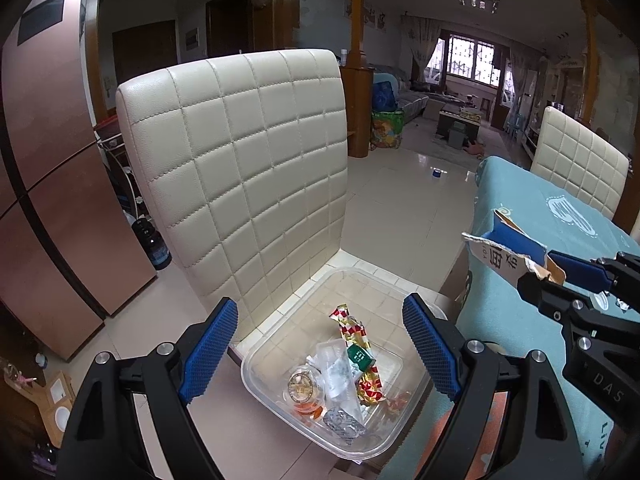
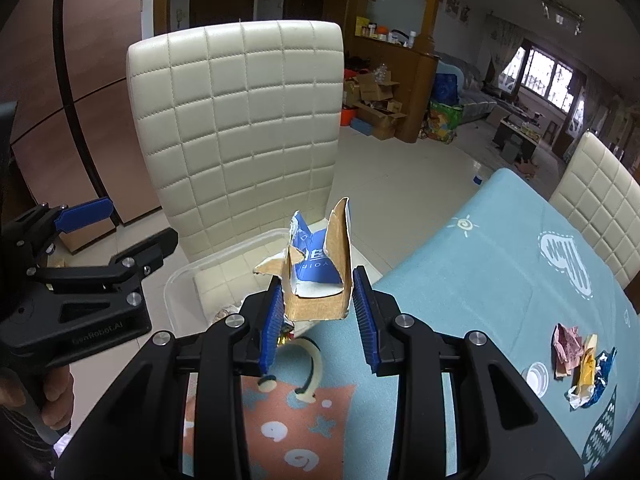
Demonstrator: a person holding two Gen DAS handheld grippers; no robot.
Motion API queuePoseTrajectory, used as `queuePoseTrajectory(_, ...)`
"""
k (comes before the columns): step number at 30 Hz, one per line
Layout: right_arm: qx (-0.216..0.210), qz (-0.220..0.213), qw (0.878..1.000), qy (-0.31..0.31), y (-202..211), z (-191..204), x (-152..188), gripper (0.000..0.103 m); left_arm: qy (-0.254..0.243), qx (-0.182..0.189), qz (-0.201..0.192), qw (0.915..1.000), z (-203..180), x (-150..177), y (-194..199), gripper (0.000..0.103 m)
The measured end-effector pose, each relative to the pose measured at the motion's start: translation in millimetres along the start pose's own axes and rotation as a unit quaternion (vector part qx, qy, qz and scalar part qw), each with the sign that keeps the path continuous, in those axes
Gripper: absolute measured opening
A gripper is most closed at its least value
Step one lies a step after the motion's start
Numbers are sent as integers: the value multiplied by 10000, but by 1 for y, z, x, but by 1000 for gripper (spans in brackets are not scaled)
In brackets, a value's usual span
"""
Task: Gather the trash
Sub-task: 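Open the left tool over the bin while the right tool releases the carton into it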
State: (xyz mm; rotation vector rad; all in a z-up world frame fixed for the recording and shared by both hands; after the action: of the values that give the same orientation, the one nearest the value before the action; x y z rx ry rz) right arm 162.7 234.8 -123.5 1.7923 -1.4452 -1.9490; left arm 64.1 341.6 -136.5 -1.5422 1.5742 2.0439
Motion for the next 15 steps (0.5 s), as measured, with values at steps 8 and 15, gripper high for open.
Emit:
queuePoseTrajectory(8, 208, -244, 9995, -67, -2, -1, -15, 70, 175, -70, -34, 9998, 12, -4, 1, 82)
queuePoseTrajectory(15, 288, -143, 9994, -118, 0, -12, -5, 70, 153, -102, -36, 9998, 11, -4, -1, 82)
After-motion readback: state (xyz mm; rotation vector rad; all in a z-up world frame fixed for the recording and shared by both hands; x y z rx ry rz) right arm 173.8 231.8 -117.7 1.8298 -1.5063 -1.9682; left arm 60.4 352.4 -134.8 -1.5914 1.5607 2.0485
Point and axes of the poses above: each gripper's, at about its wrist camera, not at the fingertips, and y roughly against the way its jaws point, z to its left, x to its underside, the point moved 2 cm from there along -y, roughly the way its jaws point, and after that the axes turned 6 degrees about y, right-handed, at the moved point
